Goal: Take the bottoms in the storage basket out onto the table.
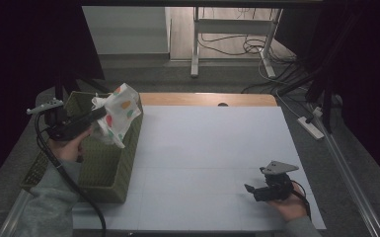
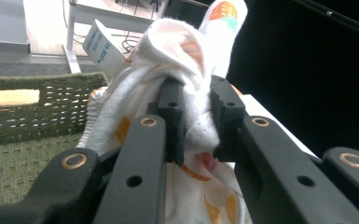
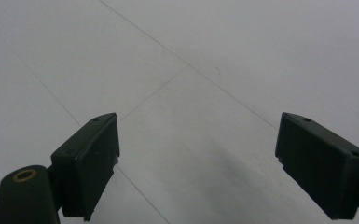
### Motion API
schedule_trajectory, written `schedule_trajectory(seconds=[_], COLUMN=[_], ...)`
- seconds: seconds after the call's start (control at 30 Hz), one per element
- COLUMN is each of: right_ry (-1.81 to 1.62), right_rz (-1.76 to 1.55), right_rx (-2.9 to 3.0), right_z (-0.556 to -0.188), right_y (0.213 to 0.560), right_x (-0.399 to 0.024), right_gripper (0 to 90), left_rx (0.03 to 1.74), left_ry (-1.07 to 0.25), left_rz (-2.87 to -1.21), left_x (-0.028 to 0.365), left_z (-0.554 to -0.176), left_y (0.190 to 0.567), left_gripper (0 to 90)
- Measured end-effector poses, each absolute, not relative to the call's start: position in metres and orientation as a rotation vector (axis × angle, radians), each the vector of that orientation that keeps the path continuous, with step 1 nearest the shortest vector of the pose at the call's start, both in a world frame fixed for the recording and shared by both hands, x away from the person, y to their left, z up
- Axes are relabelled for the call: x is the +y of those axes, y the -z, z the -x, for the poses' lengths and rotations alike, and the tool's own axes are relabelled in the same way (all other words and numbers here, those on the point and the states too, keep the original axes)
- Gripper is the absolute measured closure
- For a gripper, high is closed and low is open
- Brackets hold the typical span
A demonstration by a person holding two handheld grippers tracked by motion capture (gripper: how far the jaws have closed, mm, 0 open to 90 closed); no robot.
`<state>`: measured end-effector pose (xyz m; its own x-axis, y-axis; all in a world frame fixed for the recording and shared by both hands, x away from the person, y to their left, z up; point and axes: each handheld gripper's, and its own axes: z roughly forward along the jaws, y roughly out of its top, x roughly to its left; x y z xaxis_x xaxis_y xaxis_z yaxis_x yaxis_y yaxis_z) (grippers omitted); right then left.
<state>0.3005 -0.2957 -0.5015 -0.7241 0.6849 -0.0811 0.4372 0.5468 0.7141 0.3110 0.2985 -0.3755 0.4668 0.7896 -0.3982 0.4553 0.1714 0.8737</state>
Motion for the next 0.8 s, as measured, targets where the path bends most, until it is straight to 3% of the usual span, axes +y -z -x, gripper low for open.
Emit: schedule_trajectory(seconds=[0.8], right_ry=[-0.977], right_rz=[-0.919], right_rx=[2.436], right_z=[-0.301], right_y=[0.502], right_x=[-0.296], right_gripper=[14.3], left_rx=[1.092], left_ry=[-0.292], left_rz=[-1.491], left_x=[0.265], left_z=[-0.323], left_y=[0.369], left_gripper=[77.5])
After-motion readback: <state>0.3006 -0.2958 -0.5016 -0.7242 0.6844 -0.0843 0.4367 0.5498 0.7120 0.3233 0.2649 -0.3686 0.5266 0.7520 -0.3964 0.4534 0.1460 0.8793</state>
